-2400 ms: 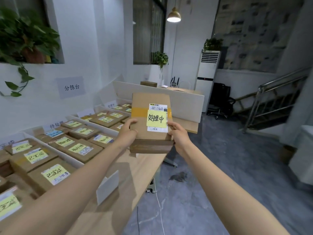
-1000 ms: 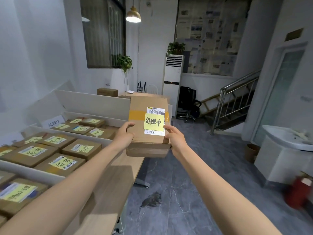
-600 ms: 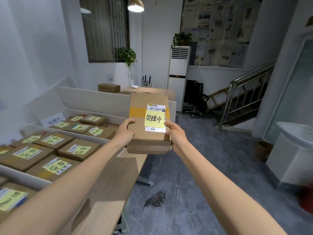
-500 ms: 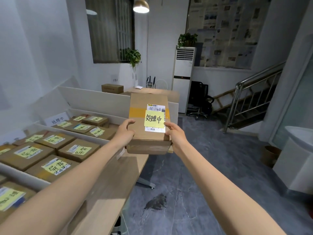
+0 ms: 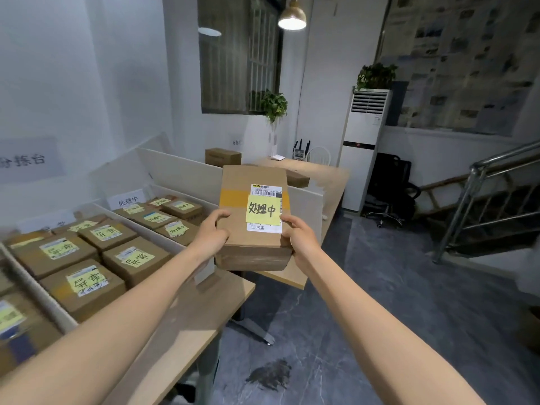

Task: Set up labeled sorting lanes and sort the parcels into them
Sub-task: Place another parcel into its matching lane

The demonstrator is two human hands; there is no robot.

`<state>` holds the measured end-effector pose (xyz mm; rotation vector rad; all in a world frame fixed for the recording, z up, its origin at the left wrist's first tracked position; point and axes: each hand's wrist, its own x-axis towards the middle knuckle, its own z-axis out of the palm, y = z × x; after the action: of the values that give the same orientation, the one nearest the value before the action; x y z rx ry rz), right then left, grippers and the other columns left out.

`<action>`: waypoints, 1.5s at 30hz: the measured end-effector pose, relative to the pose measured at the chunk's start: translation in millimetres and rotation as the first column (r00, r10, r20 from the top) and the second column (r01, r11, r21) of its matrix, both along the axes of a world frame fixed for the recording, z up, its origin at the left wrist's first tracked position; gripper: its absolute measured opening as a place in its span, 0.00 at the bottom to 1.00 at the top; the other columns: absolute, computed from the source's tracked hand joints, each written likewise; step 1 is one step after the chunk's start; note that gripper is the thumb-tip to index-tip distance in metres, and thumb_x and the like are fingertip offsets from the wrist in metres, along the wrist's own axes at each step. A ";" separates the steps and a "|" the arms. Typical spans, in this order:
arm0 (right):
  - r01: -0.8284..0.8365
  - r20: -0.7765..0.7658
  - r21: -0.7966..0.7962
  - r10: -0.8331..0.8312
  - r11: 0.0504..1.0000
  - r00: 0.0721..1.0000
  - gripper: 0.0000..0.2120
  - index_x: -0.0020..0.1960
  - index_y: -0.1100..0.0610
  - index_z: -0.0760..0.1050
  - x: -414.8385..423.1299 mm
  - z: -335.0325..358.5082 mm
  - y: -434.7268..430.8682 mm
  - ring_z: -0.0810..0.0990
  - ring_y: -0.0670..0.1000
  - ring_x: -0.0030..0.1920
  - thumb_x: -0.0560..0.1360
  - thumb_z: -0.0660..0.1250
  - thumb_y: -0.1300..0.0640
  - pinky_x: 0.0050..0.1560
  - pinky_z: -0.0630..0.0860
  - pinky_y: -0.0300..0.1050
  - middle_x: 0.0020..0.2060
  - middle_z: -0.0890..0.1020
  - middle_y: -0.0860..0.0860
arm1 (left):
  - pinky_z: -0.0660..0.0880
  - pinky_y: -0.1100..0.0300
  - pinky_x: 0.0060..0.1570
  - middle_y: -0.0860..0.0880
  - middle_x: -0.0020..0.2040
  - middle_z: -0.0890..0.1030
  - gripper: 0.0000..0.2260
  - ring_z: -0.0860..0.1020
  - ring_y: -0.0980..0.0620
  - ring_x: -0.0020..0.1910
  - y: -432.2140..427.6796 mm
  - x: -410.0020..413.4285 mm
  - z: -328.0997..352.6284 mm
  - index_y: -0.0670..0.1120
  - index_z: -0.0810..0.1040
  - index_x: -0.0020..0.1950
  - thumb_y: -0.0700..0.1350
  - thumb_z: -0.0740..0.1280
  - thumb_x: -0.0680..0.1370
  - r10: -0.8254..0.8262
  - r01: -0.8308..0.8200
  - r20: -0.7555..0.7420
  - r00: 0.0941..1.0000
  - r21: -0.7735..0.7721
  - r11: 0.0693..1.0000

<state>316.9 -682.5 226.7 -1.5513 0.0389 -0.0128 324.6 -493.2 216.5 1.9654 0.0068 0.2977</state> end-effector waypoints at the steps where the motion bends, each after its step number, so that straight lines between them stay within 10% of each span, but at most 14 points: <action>1: -0.018 0.001 -0.003 0.018 1.000 1.000 0.18 0.60 0.52 0.73 6.5 -1.5 -3.5 0.78 0.47 0.44 0.79 0.54 0.69 0.37 0.72 0.36 0.48 0.79 0.46 | 0.64 0.60 0.55 0.48 0.70 0.68 0.22 0.65 0.52 0.66 -3.5 3.1 -1.7 0.47 0.68 0.69 0.31 0.58 0.77 0.015 -0.015 0.000 1.000 -0.006 1.000; 26: -0.143 -0.003 -0.063 0.143 0.988 0.990 0.18 0.53 0.45 0.76 254.9 -22.4 40.1 0.77 0.52 0.57 0.78 0.54 0.65 0.47 0.76 0.43 0.59 0.80 0.50 | 0.70 0.59 0.48 0.49 0.65 0.69 0.22 0.69 0.51 0.59 33.4 207.9 -17.5 0.50 0.69 0.67 0.32 0.60 0.77 0.167 -0.171 -0.041 0.985 -0.145 0.974; 45: -0.327 -0.111 -0.040 0.321 0.944 0.941 0.18 0.61 0.52 0.75 397.5 -62.5 162.7 0.76 0.50 0.45 0.78 0.54 0.66 0.39 0.71 0.38 0.52 0.81 0.51 | 0.73 0.64 0.36 0.44 0.61 0.72 0.20 0.75 0.47 0.53 141.4 310.0 -58.5 0.51 0.69 0.63 0.31 0.60 0.76 0.315 -0.347 -0.167 0.934 -0.229 0.909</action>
<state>714.4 -519.8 164.3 -1.5998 -0.1377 0.3299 634.6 -351.9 157.9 1.7161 0.4468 0.3738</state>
